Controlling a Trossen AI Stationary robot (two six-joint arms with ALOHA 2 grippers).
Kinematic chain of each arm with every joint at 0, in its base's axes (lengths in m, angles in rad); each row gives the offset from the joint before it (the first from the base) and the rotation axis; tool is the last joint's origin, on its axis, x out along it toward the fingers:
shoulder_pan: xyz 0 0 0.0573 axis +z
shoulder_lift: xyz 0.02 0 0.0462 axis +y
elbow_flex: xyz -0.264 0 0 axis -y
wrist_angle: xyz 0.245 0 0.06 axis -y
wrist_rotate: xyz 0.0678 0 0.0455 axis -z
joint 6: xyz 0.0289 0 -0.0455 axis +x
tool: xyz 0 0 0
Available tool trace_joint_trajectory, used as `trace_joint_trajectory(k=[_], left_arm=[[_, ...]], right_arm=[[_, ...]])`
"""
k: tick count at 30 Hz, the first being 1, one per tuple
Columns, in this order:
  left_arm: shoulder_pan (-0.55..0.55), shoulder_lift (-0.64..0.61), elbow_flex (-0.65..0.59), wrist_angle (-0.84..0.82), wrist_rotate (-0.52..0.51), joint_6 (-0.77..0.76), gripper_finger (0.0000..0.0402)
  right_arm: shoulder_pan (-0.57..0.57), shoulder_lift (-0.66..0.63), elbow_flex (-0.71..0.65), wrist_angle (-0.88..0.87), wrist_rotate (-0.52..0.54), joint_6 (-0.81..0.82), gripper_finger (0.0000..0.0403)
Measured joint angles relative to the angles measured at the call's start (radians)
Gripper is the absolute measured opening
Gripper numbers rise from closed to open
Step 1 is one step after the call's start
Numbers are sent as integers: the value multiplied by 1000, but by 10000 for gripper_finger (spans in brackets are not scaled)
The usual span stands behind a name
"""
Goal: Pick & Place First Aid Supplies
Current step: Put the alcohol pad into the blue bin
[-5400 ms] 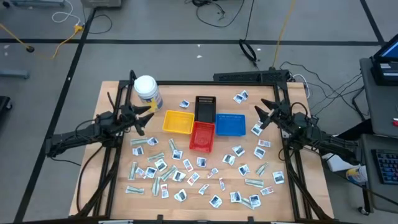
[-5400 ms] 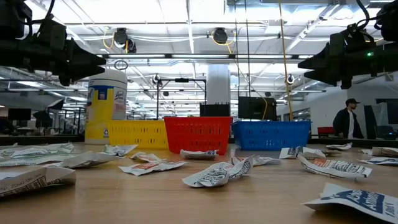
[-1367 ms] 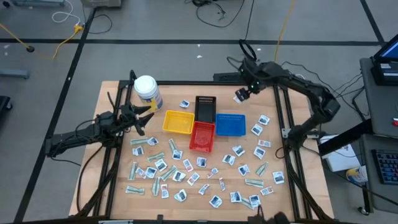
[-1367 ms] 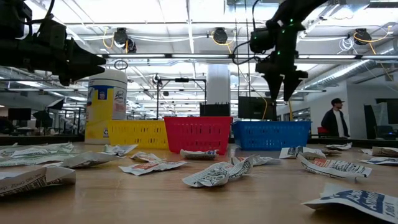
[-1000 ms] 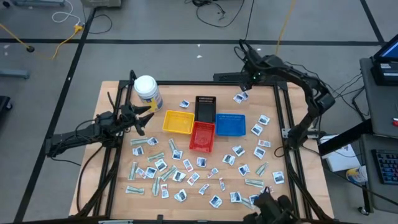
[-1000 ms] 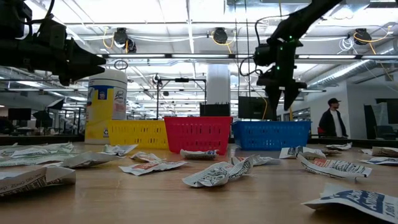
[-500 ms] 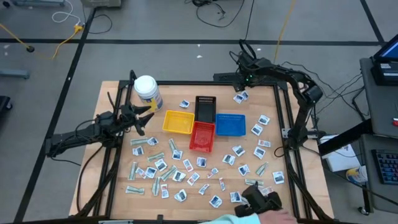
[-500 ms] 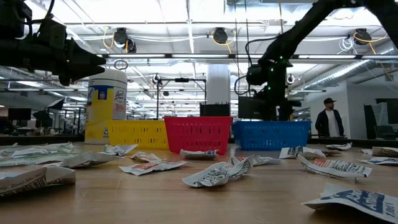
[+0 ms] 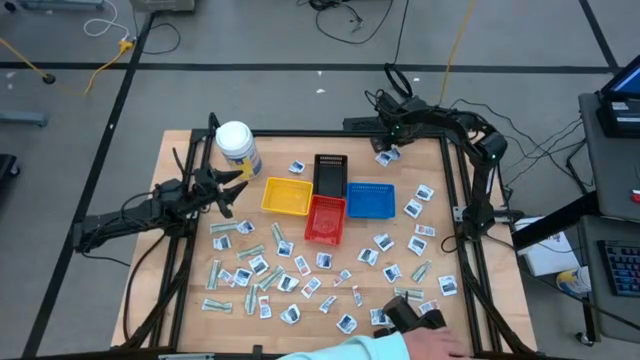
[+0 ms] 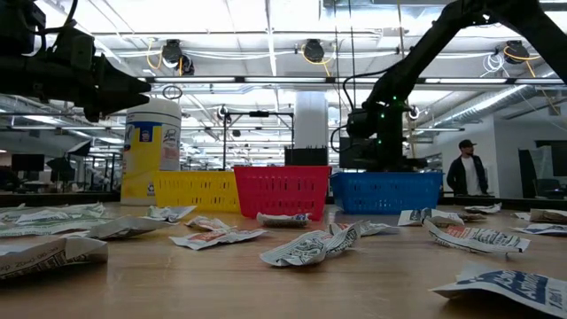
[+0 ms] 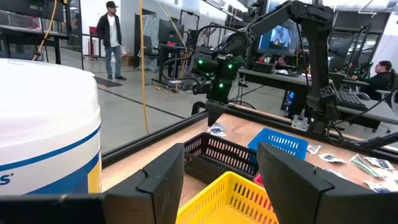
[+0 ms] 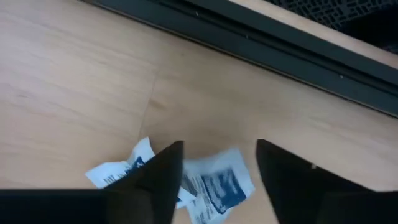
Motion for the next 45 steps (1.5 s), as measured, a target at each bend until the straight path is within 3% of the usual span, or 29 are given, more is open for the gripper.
trace_joint_trajectory(k=[8,10,23,35,39,45], left_arm=[[0,0,0,0,0,0,209],[0,0,0,0,0,0,209],[0,0,0,0,0,0,209],[0,0,0,0,0,0,209],[0,0,0,0,0,0,209],[0,0,0,0,0,0,209]], right_arm=[[0,0,0,-8,0,5,21],[0,0,0,-9,0,3,7],[-9,-40,-1,-23,19,10,24],[11,-161,-77,-104,53,376,176],[32,-228,-169,-51,60,448,188],[56,-280,-307,68,58,584,173]])
